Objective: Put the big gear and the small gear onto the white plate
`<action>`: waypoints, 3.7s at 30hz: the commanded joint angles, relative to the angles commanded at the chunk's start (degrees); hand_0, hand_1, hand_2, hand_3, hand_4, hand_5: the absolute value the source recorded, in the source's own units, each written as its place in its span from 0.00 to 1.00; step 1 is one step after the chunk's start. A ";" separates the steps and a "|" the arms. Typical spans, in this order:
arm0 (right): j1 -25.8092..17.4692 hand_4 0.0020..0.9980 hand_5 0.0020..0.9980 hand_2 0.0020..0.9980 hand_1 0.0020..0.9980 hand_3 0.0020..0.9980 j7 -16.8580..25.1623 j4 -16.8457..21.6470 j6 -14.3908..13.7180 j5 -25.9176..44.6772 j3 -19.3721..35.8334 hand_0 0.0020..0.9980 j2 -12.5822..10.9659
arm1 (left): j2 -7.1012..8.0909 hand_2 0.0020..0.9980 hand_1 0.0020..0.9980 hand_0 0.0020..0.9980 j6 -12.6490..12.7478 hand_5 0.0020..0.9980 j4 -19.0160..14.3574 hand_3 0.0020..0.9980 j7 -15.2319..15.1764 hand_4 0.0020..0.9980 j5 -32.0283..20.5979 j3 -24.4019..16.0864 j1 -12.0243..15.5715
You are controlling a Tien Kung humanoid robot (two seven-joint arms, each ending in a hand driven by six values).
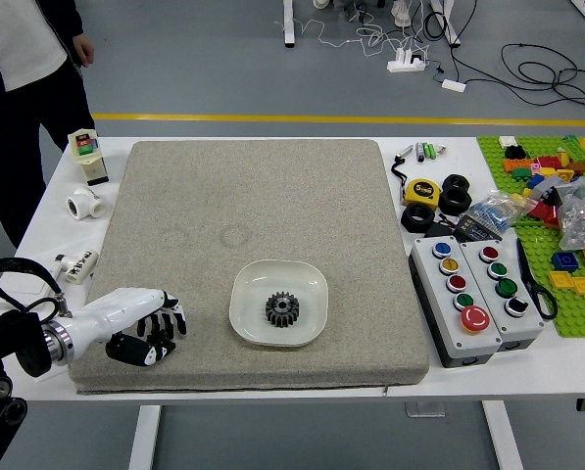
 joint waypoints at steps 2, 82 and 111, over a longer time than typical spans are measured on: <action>-0.01 0.76 0.71 0.70 0.61 0.56 0.00 0.00 0.00 0.02 -0.01 0.60 -0.01 | -0.02 0.37 0.29 0.24 -0.18 0.00 0.13 0.49 0.11 0.59 0.00 -0.03 0.01; 0.52 0.76 0.71 0.70 0.61 0.56 0.15 0.00 -0.10 1.53 -1.72 0.60 -0.19 | -11.78 0.80 0.67 0.52 56.49 0.17 22.76 0.76 0.88 0.88 0.00 18.47 -18.53; 0.16 0.76 0.71 0.70 0.61 0.56 0.04 0.00 -0.11 0.58 -0.73 0.60 -0.02 | -10.50 0.83 0.73 0.74 34.50 0.76 19.27 0.78 4.44 0.83 -54.59 1.83 -11.46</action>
